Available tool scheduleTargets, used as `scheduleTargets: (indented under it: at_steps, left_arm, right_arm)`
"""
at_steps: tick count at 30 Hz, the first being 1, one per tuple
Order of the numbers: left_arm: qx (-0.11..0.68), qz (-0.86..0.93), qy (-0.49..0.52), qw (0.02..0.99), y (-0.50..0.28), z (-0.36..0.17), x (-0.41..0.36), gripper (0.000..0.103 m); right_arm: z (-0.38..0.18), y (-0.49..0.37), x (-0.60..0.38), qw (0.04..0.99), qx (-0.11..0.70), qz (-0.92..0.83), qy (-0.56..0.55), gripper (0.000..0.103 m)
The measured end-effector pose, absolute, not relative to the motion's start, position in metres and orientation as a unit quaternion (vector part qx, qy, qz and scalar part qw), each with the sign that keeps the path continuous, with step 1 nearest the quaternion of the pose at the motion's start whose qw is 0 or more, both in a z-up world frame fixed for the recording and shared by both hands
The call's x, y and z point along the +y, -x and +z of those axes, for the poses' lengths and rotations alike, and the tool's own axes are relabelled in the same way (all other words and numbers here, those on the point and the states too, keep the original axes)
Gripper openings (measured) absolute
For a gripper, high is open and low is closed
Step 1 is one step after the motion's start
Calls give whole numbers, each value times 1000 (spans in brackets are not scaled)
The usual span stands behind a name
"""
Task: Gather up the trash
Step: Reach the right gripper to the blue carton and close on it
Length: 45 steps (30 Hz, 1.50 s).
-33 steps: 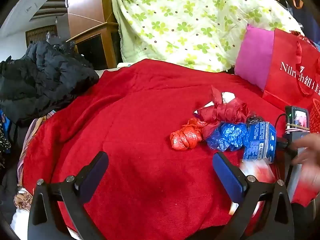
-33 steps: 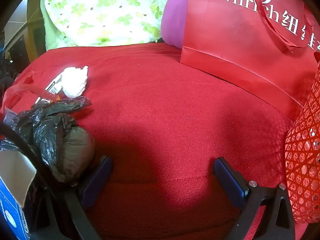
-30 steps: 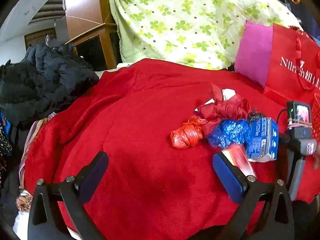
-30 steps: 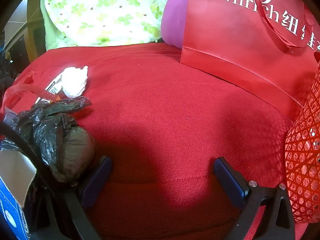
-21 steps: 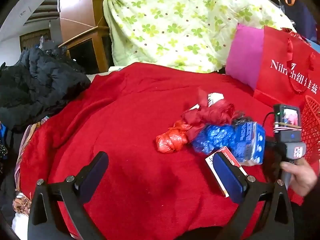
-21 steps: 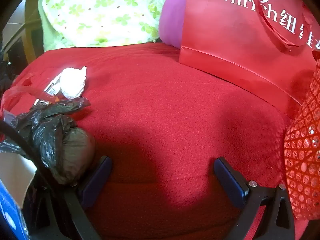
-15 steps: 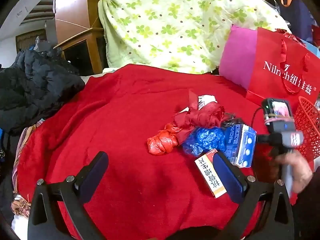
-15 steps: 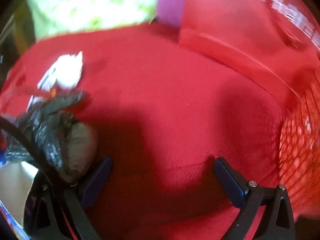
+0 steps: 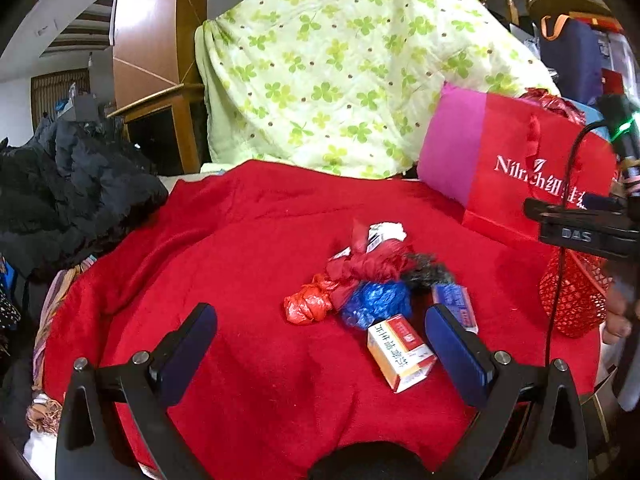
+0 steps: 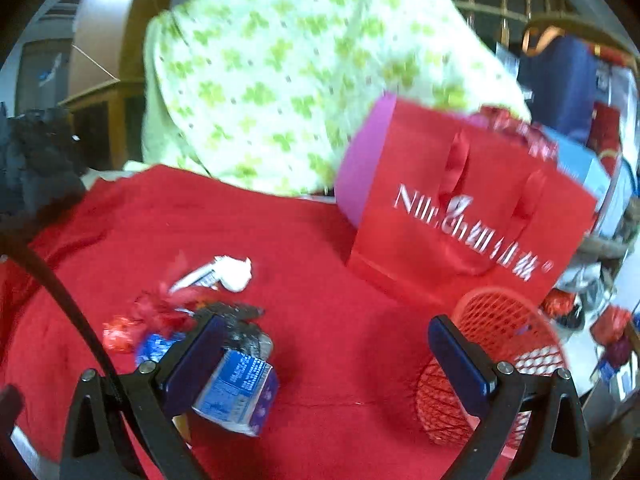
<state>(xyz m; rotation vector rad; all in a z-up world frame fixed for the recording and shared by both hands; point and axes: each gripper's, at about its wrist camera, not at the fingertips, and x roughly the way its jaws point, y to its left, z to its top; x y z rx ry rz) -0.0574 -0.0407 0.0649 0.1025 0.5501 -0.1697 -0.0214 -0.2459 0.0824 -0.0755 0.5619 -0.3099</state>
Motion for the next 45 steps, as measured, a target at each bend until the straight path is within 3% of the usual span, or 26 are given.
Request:
scheduleTargets:
  at_steps: [19, 28, 36, 45]
  left_arm:
    - [257, -80, -60, 961, 93, 86, -43, 103]
    - [311, -75, -71, 945, 92, 56, -42, 103]
    - [345, -86, -78, 931, 87, 32, -50, 103]
    - [360, -93, -79, 925, 83, 13, -51, 103]
  right_arm:
    - [133, 112, -215, 966, 218, -120, 67, 103]
    - [118, 140, -252, 980, 188, -37, -49, 103]
    - [74, 119, -283, 946, 284, 9, -157, 103]
    - [47, 87, -275, 924, 345, 6, -167, 103]
